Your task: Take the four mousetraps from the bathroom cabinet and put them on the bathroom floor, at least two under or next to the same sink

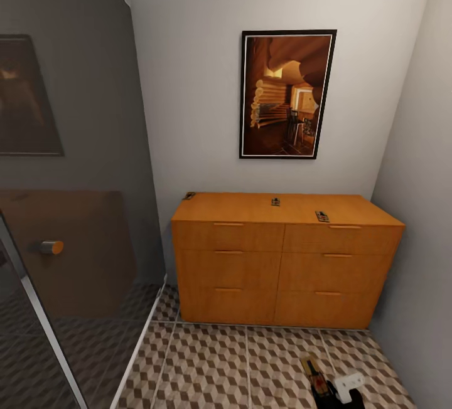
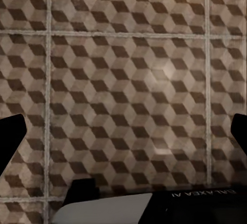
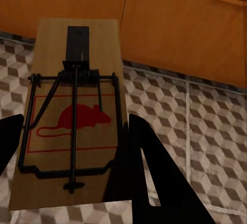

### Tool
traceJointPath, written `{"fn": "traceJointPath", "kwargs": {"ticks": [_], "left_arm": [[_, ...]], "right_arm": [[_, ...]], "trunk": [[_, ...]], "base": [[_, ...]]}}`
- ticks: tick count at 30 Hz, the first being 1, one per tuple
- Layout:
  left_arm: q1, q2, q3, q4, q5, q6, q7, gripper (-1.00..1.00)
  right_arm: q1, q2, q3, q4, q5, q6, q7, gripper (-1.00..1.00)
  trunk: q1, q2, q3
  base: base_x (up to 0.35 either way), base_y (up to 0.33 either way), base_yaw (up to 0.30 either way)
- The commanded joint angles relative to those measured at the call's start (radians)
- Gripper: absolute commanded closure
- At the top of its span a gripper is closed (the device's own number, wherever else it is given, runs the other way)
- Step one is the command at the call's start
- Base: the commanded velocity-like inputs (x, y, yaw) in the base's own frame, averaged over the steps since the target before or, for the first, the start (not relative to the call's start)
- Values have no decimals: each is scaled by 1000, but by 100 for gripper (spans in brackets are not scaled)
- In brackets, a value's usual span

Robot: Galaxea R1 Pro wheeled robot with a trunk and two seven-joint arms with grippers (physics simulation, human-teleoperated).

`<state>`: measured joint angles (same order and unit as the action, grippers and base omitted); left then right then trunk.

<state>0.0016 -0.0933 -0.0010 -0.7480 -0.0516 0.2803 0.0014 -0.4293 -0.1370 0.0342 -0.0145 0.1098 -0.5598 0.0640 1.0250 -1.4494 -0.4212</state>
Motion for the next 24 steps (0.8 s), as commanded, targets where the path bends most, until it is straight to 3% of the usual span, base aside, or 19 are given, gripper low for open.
{"fn": "traceJointPath", "kwargs": {"ticks": [1,5,6,10,11,12,14,24], "left_arm": [[0,-7,-1,-10,-15,10,0,-100],[-2,-36,-14,-56,-62,27,1,-100],[-3,-45,-26,-100,-72,57,2,-100],[-10,-50,-46,-200,-76,162,2,-100],[-10,-51,-50,-220,-76,177,2,-100],[-12,-52,-78,-302,-76,219,2,-100],[-13,-52,-112,-385,-76,240,3,-100],[-14,-53,-138,-444,-77,249,-1,-100]], "right_arm": [[1,1,2,1,-2,-5,-3,100],[7,11,1,1,-41,-10,-18,100],[8,17,1,0,-82,-9,-21,100],[9,20,1,0,-127,-6,-25,100],[9,20,1,-1,-130,-6,-26,100],[9,20,1,-1,-138,-3,-44,100],[9,20,1,-1,-142,0,-82,100],[9,24,2,-2,-144,1,-108,100]], "trunk": [[0,-1,-1],[0,-1,-1],[0,-1,-1],[0,-1,-1],[0,-1,-1],[0,-1,-1],[0,-1,-1],[0,-1,-1]], "base": [[0,0,0],[0,0,0],[0,0,0],[0,0,0],[0,0,0],[0,0,0],[0,0,0],[0,0,0]]}}
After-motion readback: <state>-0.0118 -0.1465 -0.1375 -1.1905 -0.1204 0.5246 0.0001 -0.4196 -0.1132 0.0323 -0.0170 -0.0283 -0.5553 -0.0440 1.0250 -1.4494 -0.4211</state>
